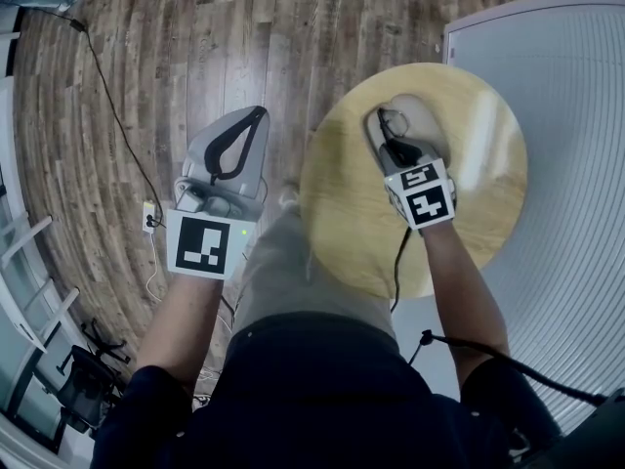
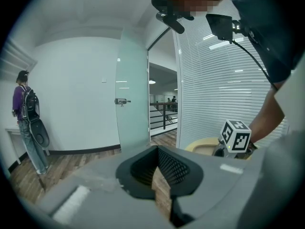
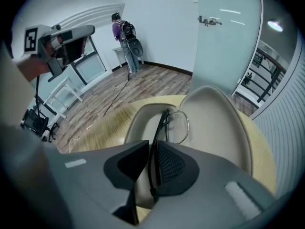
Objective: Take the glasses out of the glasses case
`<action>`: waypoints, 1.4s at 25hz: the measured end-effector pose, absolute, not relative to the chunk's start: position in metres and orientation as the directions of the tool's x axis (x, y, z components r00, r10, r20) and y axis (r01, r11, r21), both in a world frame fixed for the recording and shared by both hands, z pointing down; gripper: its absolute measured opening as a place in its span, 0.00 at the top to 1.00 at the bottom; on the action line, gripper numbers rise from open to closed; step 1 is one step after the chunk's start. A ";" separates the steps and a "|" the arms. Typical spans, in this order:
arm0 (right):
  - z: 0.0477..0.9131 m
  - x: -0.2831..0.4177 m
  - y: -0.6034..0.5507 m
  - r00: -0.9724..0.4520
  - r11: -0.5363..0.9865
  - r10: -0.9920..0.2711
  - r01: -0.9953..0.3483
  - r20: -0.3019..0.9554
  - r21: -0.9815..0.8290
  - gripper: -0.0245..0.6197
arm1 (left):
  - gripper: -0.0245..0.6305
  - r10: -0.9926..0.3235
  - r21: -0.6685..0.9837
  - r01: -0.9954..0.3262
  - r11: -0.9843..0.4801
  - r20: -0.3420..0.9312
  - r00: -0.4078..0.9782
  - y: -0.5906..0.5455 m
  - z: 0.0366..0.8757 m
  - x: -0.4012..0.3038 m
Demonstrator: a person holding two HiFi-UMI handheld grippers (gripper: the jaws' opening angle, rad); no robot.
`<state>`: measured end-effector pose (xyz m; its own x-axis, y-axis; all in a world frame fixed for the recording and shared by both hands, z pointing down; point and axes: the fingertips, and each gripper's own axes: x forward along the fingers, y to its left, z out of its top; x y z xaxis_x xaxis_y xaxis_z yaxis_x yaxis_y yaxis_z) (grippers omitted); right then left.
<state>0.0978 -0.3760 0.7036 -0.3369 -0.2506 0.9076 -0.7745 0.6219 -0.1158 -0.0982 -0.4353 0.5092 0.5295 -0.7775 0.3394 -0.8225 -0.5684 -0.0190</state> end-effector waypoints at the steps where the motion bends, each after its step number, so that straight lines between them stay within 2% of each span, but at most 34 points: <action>1: 0.703 0.097 -0.376 -0.326 0.626 -0.255 -0.773 0.910 -0.102 0.86 | 0.95 -0.779 -0.019 -0.824 -0.566 0.340 0.528 -0.435 0.509 -0.098; 6: 0.704 0.096 -0.375 -0.306 0.608 -0.265 -0.789 0.914 -0.087 0.86 | 0.95 -0.782 -0.022 -0.827 -0.562 0.339 0.523 -0.432 0.507 -0.101; 12: 0.709 0.098 -0.374 -0.328 0.586 -0.269 -0.802 0.906 -0.116 0.91 | 0.95 -0.788 -0.024 -0.831 -0.556 0.335 0.517 -0.430 0.505 -0.103; 35: 0.653 0.122 -0.377 -0.300 0.539 -0.412 -0.842 0.860 -0.035 0.92 | 0.95 -0.792 -0.075 -0.805 -0.588 0.255 0.555 -0.422 0.452 -0.090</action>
<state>0.1220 -0.3766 0.6529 -0.3000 -0.4121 0.8603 -0.8416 0.5389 -0.0354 -0.0898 -0.4223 0.4517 0.5546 -0.7920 0.2554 -0.8053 -0.5881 -0.0749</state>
